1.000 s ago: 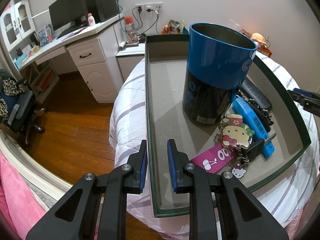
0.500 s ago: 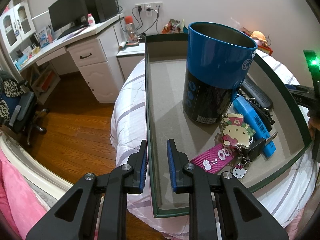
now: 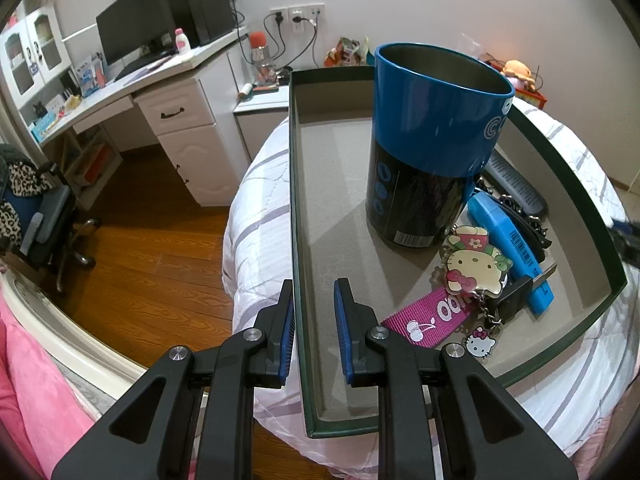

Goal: Organize rigid objects
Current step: 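Move the right tool to the white charger and grasp it, then lift the white charger with the right tool and carry it over the tray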

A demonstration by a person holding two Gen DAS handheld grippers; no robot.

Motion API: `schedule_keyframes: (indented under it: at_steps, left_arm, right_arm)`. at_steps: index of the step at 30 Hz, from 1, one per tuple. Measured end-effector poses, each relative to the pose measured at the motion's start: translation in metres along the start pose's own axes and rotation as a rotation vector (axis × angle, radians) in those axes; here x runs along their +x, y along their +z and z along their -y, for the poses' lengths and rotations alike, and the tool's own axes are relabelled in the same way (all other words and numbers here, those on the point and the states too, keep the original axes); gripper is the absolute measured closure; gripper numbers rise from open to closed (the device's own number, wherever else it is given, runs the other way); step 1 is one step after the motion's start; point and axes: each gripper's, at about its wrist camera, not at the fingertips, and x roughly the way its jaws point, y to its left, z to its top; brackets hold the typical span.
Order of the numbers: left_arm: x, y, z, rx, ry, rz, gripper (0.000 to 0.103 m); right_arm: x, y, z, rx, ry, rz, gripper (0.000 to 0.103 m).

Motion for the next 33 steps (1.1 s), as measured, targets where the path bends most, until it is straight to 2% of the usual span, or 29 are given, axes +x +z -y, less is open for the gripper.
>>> schedule_keyframes:
  at_steps: [4,12,18,24,33]
  left_arm:
    - [0.000,-0.001,-0.001,0.001,0.004,-0.001,0.086]
    - [-0.001,-0.001,-0.001,0.002,0.005,-0.001,0.086]
    - [0.000,-0.001,0.000,0.002,0.005,-0.001,0.086]
    - [-0.001,-0.002,-0.001,0.001,0.005,-0.001,0.086]
    - [0.000,-0.002,0.000,0.002,0.006,-0.001,0.086]
  right_arm:
    - [-0.001,-0.002,-0.001,0.007,-0.001,0.006,0.061]
    - [0.012,0.008,-0.009,-0.013,-0.067,0.024,0.061]
    - [0.007,0.005,-0.010,-0.004,-0.083,0.043,0.062]
    - [-0.009,0.003,-0.015,-0.007,-0.090,0.073,0.062]
    - [-0.054,0.017,-0.035,-0.047,-0.091,0.176,0.061]
